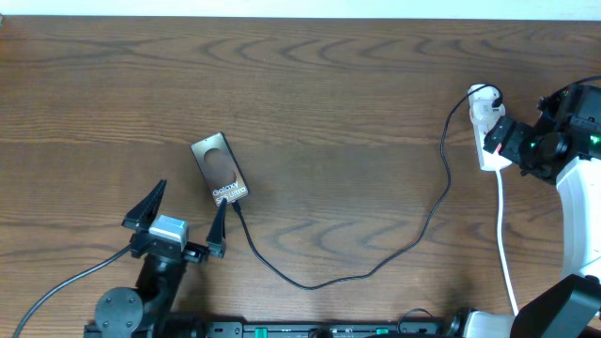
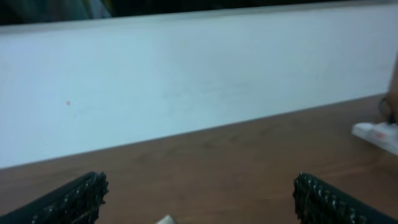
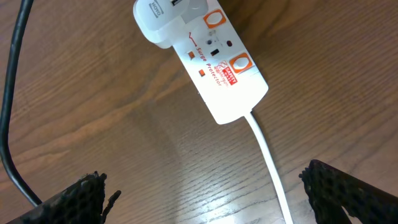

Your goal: Plug charger to phone and switch on socket

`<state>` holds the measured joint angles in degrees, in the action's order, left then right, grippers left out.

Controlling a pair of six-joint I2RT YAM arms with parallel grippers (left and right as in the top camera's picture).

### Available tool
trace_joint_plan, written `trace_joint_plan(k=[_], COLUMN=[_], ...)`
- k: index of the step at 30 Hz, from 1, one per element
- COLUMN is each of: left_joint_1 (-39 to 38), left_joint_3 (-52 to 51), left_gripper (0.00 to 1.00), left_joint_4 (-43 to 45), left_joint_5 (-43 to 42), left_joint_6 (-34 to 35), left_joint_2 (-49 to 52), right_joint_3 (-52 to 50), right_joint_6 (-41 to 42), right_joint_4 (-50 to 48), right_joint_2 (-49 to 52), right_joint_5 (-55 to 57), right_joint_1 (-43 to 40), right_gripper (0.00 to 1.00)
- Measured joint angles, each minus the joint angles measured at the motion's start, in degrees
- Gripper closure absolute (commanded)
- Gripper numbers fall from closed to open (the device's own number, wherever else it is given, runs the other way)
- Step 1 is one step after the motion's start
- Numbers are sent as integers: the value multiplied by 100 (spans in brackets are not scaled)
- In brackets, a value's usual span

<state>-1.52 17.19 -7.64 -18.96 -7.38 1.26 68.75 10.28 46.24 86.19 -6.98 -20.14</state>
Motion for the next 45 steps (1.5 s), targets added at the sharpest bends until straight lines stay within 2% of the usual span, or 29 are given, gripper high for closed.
trace_joint_plan(k=[8,13,25,45], left_joint_1=[107,208,260,260], left_joint_3=[-1075,-1578,-1641,-1620], left_gripper=[2,2,2,2], left_joint_4=[1270,1714,772,739], left_joint_5=[2,7,201,304], left_joint_6=[-66,-122,-144,-140], left_joint_2=[-63,-63,-66,-66], right_joint_3=[0,0,0,0], right_joint_6=[-2,-2,0,0], right_joint_4=[0,0,2,0], right_joint_2=[0,0,0,0], right_joint_5=[0,-2,0,0], right_joint_1=[2,2,2,2], right_gripper=[1,1,1,1])
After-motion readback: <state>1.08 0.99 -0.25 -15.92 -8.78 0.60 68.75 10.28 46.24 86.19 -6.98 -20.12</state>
